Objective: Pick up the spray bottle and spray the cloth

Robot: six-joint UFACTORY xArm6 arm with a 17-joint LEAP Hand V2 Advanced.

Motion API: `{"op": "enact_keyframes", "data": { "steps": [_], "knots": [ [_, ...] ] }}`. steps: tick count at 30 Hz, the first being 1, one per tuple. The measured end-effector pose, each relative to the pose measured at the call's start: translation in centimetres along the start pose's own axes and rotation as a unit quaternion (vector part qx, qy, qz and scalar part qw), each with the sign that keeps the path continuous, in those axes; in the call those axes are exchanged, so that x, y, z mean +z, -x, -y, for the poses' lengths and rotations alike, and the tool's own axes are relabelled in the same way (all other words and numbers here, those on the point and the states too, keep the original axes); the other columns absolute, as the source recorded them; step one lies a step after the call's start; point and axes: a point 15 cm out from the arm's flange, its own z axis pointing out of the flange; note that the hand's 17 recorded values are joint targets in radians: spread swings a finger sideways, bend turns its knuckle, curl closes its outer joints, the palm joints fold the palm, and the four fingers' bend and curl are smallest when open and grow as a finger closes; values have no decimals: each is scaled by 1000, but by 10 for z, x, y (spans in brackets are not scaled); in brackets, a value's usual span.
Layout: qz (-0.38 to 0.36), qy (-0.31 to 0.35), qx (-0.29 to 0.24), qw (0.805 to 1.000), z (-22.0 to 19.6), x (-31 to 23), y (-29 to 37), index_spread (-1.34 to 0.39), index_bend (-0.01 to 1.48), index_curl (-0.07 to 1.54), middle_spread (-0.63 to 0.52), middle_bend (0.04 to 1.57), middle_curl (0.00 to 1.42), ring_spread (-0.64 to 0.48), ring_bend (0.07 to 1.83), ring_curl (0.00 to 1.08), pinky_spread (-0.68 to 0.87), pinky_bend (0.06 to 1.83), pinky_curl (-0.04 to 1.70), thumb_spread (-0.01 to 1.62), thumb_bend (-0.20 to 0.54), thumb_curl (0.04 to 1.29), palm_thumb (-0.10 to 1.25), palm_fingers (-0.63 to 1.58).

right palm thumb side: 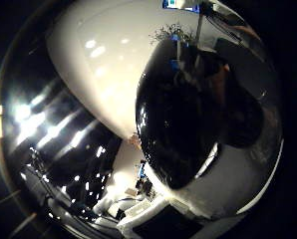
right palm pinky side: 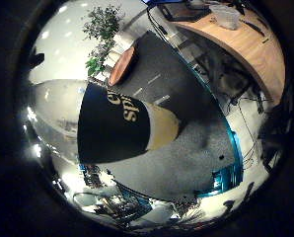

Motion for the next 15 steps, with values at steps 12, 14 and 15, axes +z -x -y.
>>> {"op": "enact_keyframes", "data": {
  "steps": [12,14,15],
  "knots": [
    [17,16,-2,1000,-4,23,9,-266,138,233,136,229,341,152,310,280,316,347,331,1111,-22,282,525,51],
    [19,18,-1,1000,-5,26,9,-262,135,228,144,247,345,154,321,281,319,355,331,1112,-21,281,523,65],
    [19,19,-1,1000,-5,27,10,-258,138,228,147,253,347,156,327,282,321,357,331,1113,-21,281,523,73]
  ]
}}
